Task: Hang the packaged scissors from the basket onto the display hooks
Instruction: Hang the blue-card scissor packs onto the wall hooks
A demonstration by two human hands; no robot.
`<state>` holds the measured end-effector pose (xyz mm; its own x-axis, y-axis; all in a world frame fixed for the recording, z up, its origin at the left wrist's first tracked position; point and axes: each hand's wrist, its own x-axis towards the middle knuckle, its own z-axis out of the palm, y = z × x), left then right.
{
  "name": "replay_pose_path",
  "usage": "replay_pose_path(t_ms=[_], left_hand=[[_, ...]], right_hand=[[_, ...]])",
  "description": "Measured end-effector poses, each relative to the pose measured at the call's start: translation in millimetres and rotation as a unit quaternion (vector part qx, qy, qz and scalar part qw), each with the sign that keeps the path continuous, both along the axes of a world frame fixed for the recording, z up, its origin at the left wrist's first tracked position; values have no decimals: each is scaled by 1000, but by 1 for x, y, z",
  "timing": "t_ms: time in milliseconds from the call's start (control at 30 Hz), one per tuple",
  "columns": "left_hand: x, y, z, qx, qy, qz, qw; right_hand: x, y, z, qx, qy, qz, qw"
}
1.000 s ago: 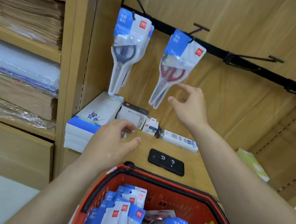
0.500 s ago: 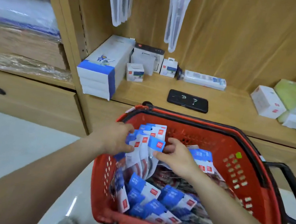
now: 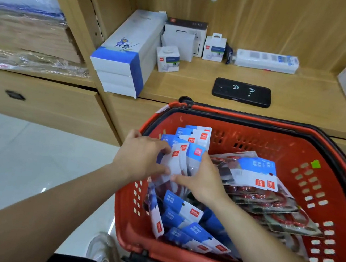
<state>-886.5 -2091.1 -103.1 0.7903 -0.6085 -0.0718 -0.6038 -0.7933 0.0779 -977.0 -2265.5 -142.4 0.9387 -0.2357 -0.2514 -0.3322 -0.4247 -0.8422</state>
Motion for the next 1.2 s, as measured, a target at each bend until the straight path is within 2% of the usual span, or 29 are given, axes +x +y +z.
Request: replay_pose_path(t_ms=[100,200,400,500,567,733,867,1000,1100,1200], left_hand=[[-2,0,1,-9,5,2,1000],[-2,0,3,-33,14,7,999],[2,5,14,-181,92,74,976],[0,6,21,-255,139,142,946],[-4,2,27,-311,201,169,913],[-23,-27,38,-409,352,122,833],[-43,-60,49,-502,336,84,793],[-58,-89,77,-575,348,58,738],[-64,-101,94,-578,373,26,725],[-62,-100,105,-581,390,42,713]], right_hand=[[0,6,1,-22,3,-9,1000],[0,6,-1,8,-17,-30,999],[-5,-15,17,71,-76,-83,991],[-4,-27,39,67,-105,-102,987],[-4,-37,58,83,-129,-124,980],[-6,-65,107,107,-152,-134,973],[-21,-78,134,132,-154,-128,971],[-41,-91,150,235,-205,-175,934],[-50,-95,153,286,-233,-195,909],[-52,-103,156,292,-265,-222,892]])
